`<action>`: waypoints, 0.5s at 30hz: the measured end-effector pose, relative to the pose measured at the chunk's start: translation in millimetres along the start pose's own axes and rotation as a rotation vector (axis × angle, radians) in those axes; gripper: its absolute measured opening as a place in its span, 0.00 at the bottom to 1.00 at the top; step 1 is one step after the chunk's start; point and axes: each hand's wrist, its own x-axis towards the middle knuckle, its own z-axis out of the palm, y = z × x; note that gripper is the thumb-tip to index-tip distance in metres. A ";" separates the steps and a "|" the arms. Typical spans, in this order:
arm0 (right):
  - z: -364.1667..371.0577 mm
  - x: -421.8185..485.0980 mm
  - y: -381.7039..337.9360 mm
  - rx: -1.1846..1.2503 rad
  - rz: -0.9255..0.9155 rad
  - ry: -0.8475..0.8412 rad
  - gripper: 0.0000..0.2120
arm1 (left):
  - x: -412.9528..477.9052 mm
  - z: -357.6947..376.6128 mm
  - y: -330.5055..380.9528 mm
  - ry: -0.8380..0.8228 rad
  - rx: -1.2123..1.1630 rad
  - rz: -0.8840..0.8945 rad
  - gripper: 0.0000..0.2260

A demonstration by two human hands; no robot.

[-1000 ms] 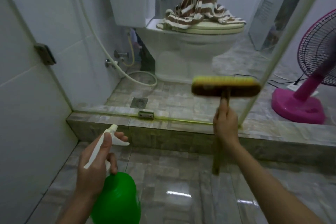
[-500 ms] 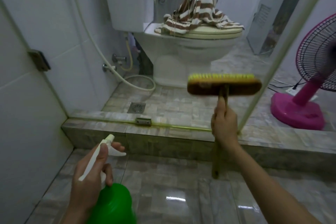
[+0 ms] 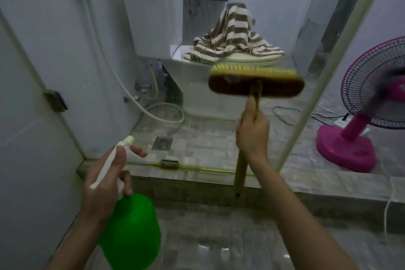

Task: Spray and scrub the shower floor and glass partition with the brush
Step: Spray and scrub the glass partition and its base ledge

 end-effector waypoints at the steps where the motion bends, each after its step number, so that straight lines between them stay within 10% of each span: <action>1: 7.7 16.2 -34.7 -0.011 -0.065 0.004 0.23 | 4.4 1.2 10.0 0.013 -0.016 0.005 0.15; 10: -18.5 -19.5 -6.4 -0.307 0.100 -0.140 0.18 | 21.7 7.2 112.6 0.052 0.030 0.030 0.19; 15: 30.5 41.0 -135.3 -0.162 -0.047 -0.208 0.11 | 34.0 13.8 170.9 0.103 0.080 -0.002 0.15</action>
